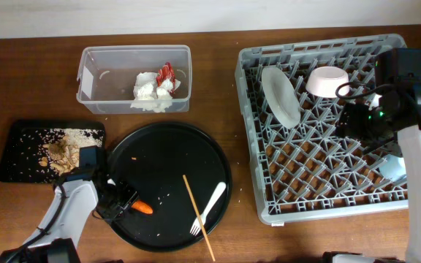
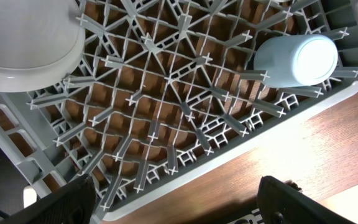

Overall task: Sort waste into correct bins and load items into the dishwasher rack
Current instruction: 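Grasp the carrot with the left gripper and drop it on the black scrap tray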

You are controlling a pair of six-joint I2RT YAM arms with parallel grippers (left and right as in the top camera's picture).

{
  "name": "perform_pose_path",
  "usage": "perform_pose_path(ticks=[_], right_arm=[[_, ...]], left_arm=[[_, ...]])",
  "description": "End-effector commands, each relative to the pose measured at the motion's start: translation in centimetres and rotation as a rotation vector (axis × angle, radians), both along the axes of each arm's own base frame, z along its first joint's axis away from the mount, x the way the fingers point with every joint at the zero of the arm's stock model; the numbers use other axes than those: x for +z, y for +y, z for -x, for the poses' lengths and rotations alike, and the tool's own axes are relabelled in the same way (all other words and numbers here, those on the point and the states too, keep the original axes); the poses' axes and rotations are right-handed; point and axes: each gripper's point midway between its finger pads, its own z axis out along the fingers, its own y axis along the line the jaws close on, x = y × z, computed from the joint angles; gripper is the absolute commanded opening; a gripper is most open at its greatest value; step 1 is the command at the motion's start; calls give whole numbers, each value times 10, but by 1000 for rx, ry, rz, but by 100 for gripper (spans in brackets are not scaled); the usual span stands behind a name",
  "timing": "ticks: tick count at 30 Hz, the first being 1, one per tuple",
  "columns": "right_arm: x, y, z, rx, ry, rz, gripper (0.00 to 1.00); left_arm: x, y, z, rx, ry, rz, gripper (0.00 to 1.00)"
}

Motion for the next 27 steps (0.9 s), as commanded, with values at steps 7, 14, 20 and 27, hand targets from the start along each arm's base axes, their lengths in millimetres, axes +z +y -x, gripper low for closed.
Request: perform_pose_path(ticks=[7,14,20,27], right_arm=[[0,0,1,11,3,-2,87],[-1,0,4,11,13,-3,87],[-1,0,5,11,19,-4,86],[-1,0,7,11,27,-4,86]], left_arm=[[40,3,-33,-84,-46,3,8],[106,64,-97,-70,-235,-260,1],[113,174,-87,289,-293,-339,1],[78,224,-92,387,-254,-395,1]])
